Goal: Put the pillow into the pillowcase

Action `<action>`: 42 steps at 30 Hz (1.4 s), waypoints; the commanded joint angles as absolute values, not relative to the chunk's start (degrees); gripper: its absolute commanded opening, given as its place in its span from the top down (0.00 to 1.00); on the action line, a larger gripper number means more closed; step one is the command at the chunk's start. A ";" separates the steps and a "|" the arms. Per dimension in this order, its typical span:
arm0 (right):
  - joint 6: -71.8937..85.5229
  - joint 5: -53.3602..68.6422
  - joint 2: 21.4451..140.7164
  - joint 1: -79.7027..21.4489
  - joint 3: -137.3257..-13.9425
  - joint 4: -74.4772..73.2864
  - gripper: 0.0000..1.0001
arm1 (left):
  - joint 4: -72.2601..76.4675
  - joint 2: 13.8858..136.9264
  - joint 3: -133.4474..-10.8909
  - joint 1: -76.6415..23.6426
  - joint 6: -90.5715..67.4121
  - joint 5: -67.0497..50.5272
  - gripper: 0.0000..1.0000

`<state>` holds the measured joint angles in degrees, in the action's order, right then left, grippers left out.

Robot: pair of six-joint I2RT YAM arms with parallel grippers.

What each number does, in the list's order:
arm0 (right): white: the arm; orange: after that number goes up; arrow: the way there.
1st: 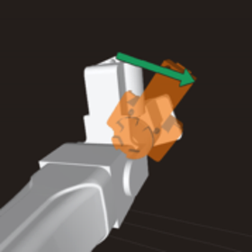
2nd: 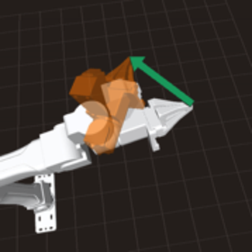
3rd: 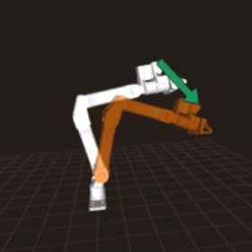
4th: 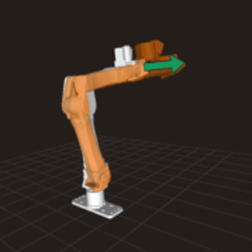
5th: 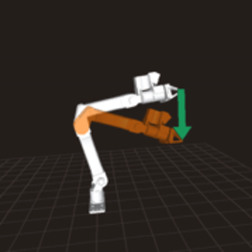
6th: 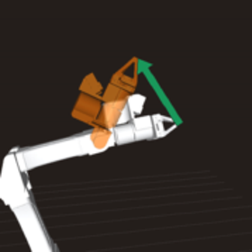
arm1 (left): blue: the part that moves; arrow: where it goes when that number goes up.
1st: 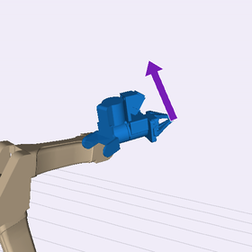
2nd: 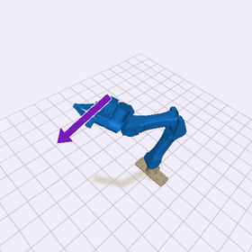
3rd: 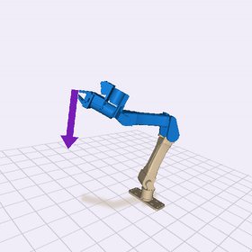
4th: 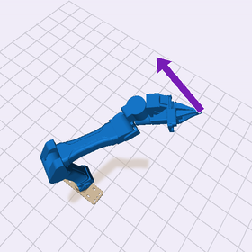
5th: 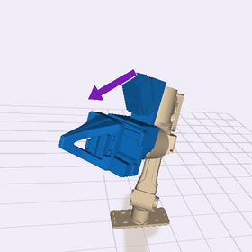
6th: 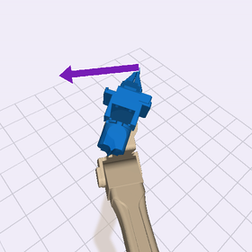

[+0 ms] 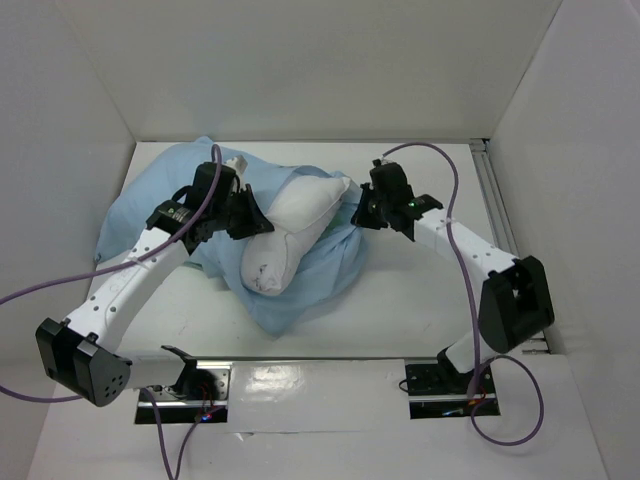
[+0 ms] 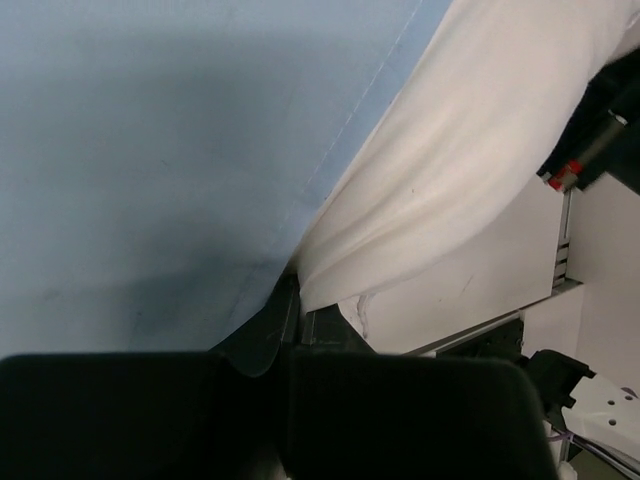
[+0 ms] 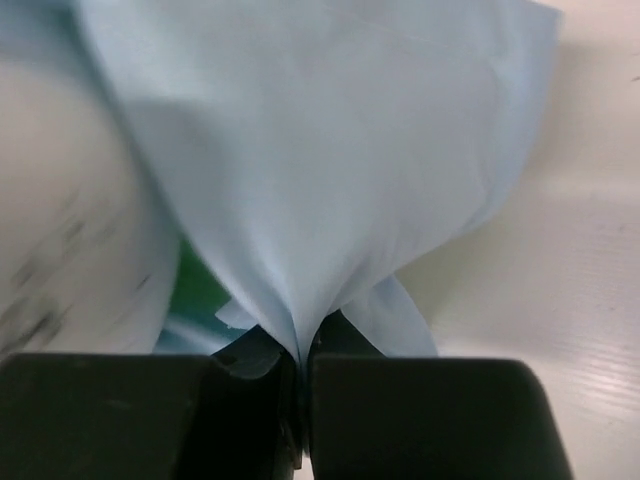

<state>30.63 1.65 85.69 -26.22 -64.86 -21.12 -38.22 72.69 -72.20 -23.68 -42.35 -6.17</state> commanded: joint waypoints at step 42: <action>45.97 -12.48 100.28 -37.00 -65.30 -10.91 0.36 | -28.04 71.89 -74.98 -28.48 -48.96 -5.27 1.00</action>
<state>45.39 -10.87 98.80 -36.40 -64.07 -15.29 -32.91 72.71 -72.10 -28.08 -45.69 -3.68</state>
